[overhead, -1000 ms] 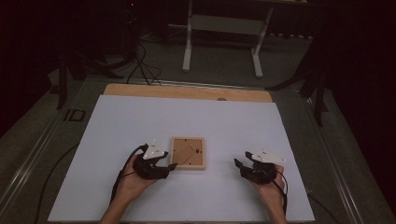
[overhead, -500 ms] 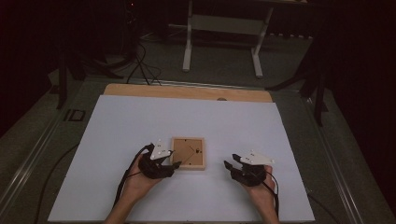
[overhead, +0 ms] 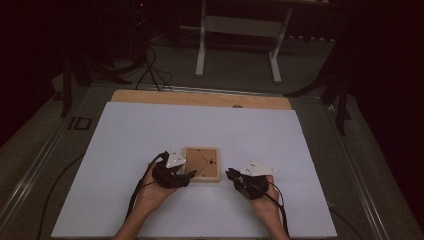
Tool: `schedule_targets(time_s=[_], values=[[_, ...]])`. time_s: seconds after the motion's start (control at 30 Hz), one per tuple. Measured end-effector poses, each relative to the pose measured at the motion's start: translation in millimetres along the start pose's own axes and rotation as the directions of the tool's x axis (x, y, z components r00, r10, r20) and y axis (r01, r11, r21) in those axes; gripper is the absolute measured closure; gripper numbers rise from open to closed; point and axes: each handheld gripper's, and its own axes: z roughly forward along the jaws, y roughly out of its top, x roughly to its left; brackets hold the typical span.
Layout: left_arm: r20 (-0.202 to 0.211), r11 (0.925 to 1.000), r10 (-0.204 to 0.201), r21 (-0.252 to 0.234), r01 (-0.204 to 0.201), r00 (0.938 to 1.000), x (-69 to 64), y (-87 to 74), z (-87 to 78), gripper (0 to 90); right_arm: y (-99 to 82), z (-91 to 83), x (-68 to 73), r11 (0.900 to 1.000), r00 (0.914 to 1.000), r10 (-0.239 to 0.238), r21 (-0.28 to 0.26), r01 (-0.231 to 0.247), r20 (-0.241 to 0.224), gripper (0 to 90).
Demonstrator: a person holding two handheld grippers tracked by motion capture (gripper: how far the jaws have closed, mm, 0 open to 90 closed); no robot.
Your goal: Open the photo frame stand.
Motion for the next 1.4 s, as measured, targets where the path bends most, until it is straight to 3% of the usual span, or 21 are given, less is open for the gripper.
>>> schedule_targets(time_s=[0.1,0.27,0.47,0.9,1.1,1.4], values=[[-0.006,0.9999,0.007,0.008,-0.007,1.0000,0.0,0.7,2.3,44.7,2.0,8.5,6.6,0.9996,0.9997,-0.023,0.014,0.023,-0.013,89.6],[-0.013,0.9999,0.008,0.015,-0.008,0.9999,0.6,1.0,6.3,44.2,5.7,20.7,14.2,0.9989,0.9984,-0.042,0.020,0.043,-0.037,89.9],[-0.020,0.9992,0.019,0.036,-0.018,0.9996,-0.3,0.6,13.1,43.8,5.8,32.3,18.0,0.9990,0.9987,-0.024,0.036,0.025,-0.045,90.0],[-0.009,0.9987,0.019,0.047,-0.019,0.9998,-3.2,0.2,20.4,45.9,5.3,32.5,17.7,0.9992,0.9987,-0.019,0.036,0.020,-0.048,90.0],[0.015,0.9983,-0.019,0.055,0.018,0.9997,0.7,0.2,23.0,47.5,5.2,32.6,17.7,0.9992,0.9987,-0.018,0.035,0.020,-0.048,90.0],[0.003,0.9975,0.011,0.070,-0.012,0.9999,-2.4,3.2,22.8,50.8,5.1,32.5,17.8,0.9992,0.9987,-0.017,0.035,0.018,-0.048,90.0]])
